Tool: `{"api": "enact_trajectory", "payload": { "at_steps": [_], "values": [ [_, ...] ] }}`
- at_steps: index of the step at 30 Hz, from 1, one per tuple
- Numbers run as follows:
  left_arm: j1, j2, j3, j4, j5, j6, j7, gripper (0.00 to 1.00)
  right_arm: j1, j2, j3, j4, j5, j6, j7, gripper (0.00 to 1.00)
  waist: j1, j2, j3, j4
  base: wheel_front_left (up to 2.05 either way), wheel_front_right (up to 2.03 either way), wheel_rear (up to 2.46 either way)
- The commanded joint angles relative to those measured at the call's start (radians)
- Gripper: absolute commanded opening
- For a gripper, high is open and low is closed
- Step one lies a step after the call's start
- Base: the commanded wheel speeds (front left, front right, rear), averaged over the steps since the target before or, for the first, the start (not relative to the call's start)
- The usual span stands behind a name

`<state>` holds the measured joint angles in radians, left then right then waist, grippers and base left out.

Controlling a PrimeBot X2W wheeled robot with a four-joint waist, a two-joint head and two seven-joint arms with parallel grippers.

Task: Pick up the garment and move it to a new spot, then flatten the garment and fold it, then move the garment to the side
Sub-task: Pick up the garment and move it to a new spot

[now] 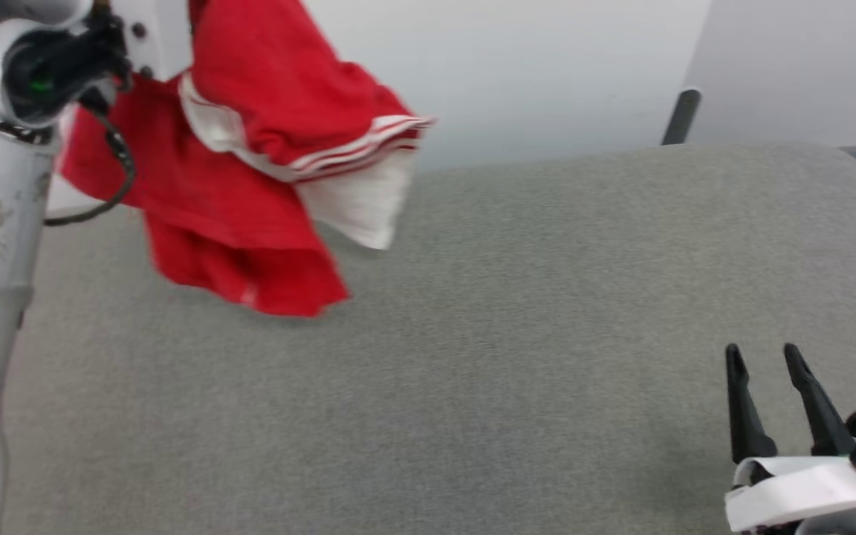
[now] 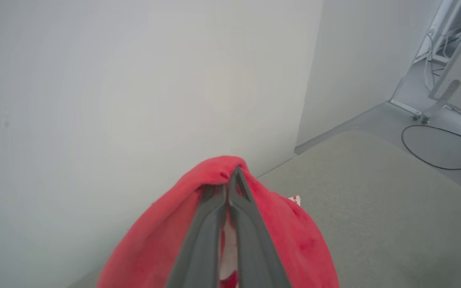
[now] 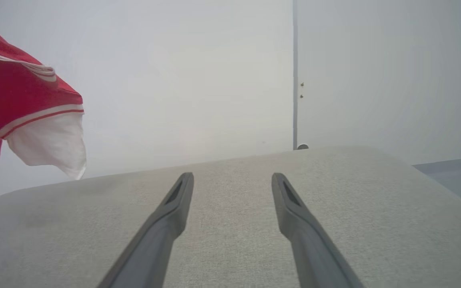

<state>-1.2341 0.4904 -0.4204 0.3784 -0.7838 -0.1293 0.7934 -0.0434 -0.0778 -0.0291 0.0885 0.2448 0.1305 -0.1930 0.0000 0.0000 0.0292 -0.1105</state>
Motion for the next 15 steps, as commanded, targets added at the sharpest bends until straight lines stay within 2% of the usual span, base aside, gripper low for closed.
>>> {"api": "enact_trajectory", "payload": {
  "at_steps": [1, 15],
  "values": [
    [0.008, -0.009, -0.004, -0.01, -0.017, -0.002, 0.004, 0.0, 0.02, 0.002, -0.014, 0.0, -0.001, 0.0, 0.003, 1.0, 0.0, 0.0, -0.005, -0.041, 0.0, 0.0, 0.0],
    [0.07, -0.105, -0.089, -0.142, -0.148, -0.002, 0.068, 0.0, 0.056, 0.024, -0.116, -0.011, -0.021, 0.0, 0.018, 1.0, 0.0, 0.0, 0.032, -0.172, 0.0, 0.0, 0.0]
  ]
}}
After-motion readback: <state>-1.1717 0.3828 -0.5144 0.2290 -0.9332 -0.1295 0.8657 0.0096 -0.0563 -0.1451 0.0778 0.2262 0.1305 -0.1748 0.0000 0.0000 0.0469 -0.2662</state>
